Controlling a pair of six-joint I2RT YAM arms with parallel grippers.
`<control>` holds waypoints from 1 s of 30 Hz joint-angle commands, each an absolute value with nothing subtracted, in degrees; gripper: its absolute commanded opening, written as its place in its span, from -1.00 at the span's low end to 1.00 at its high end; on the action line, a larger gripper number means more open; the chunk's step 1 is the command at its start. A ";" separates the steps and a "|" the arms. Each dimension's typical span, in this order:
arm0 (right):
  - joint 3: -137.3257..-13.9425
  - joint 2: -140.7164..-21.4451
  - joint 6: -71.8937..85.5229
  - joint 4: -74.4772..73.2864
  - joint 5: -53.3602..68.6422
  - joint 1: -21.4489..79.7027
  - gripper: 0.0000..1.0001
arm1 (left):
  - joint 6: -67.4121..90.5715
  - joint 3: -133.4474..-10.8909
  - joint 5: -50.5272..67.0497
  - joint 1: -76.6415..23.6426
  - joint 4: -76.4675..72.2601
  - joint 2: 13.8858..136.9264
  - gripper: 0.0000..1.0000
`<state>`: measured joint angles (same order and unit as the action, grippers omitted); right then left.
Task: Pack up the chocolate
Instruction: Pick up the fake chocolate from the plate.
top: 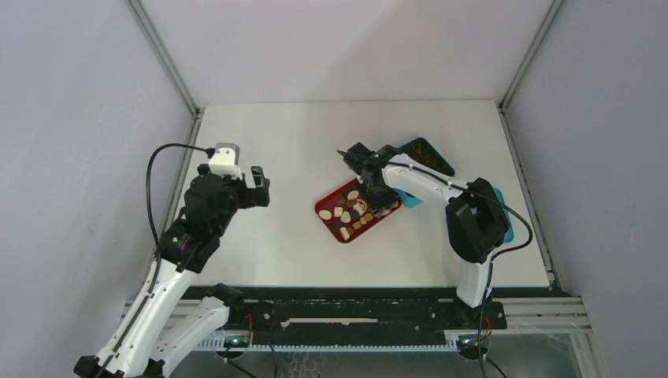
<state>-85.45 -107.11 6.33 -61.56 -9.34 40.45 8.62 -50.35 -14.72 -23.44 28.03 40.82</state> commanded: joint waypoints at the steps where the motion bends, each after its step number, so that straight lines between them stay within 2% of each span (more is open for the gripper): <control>1: -87.08 -107.61 6.49 -60.29 -10.20 40.87 -0.34 | 8.70 -49.57 -14.24 -22.94 26.72 40.17 1.00; 7: -87.66 -105.83 6.58 -60.74 -9.90 40.89 -0.71 | 8.70 -49.57 -14.33 -22.97 26.76 39.91 1.00; 14: -88.89 -102.32 6.61 -61.33 -9.26 40.62 -1.00 | 8.70 -49.58 -14.46 -22.99 26.81 39.56 1.00; 21: -88.71 -100.97 7.21 -60.71 -8.90 39.64 -1.00 | 8.70 -49.57 -14.63 -22.95 26.85 39.00 1.00; 30: -88.92 -95.21 8.16 -59.11 -10.56 33.63 -1.00 | 8.79 -49.56 -14.27 -22.95 26.80 38.79 1.00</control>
